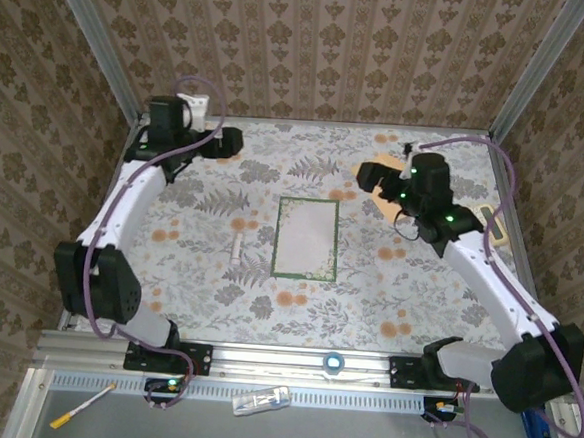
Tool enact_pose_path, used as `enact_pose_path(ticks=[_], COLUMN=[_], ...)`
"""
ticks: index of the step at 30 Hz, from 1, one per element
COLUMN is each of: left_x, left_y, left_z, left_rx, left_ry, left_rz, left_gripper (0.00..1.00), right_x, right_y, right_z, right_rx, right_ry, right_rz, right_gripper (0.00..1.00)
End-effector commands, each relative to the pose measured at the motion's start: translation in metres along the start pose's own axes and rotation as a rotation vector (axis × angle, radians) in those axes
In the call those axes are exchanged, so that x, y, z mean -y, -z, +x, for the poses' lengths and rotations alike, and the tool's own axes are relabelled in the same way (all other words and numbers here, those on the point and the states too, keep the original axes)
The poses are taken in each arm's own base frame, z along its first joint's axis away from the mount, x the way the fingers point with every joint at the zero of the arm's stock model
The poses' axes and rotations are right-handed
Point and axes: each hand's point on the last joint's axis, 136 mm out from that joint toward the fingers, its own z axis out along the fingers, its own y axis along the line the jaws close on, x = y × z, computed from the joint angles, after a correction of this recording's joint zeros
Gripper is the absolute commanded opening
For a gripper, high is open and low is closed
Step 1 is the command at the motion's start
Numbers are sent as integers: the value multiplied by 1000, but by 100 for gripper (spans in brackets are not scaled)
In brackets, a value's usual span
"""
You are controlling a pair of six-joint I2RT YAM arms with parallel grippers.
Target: Place the letter into the envelope and seal it
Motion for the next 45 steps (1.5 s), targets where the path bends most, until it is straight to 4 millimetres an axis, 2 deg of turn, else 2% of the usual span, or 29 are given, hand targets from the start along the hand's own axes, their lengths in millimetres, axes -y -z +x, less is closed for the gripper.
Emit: enact_pose_path(ticks=[1,4,9,14,16,20,27,45], left_x=[24,37,42,42,42,42,44,54], left_y=[-31,-60,-98,-113,-116,-120,-134,-162], left_z=[10,25,54,70,74,81,100,126], left_rx=[-47,-101,-186,-228,-237,-244,-288,-362], left_ry=[11,16,18,53,51,35,48,47], left_rz=[96,132,133,153,144,114,99,133], left_gripper=[100,100,100,100,100,100,100,100], right_x=[-20,-30,-28,-26,-22,-30,-33,-30], right_y=[-19,-30,-30,-25,-28,-28,-28,-29], right_z=[60,93,134,165,186,213,236,259], right_rx=[-203,-324,-452,-545,-615,-707,-754,-793], right_ry=[-168,-181,-159,-167,-171,-163,-156,-248], right_rz=[-58,-91,-96,-128,-137,-200,-218,-246], right_gripper=[100,100,100,100,100,100,100,100])
